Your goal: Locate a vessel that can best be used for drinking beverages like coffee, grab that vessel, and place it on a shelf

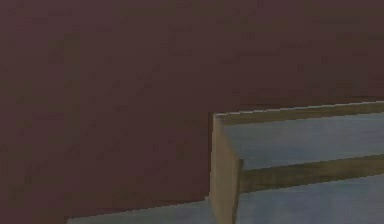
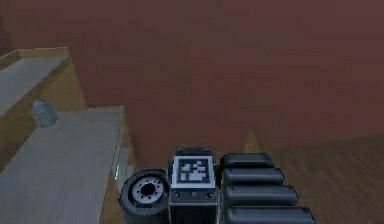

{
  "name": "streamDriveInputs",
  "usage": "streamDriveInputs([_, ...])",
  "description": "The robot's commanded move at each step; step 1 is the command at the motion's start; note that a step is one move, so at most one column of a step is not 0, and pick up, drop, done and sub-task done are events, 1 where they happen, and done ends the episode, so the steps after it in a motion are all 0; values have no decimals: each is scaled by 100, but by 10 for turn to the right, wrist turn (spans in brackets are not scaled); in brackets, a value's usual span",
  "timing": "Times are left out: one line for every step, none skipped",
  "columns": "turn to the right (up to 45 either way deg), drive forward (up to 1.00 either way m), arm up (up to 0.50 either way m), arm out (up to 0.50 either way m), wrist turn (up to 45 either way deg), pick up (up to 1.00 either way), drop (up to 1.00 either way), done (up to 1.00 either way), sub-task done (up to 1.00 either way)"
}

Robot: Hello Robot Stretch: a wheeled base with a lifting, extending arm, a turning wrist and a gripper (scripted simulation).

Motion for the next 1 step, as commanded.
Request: streamDriveInputs([-450, 0, 0, 0, 0, 0, 0, 0, 0])
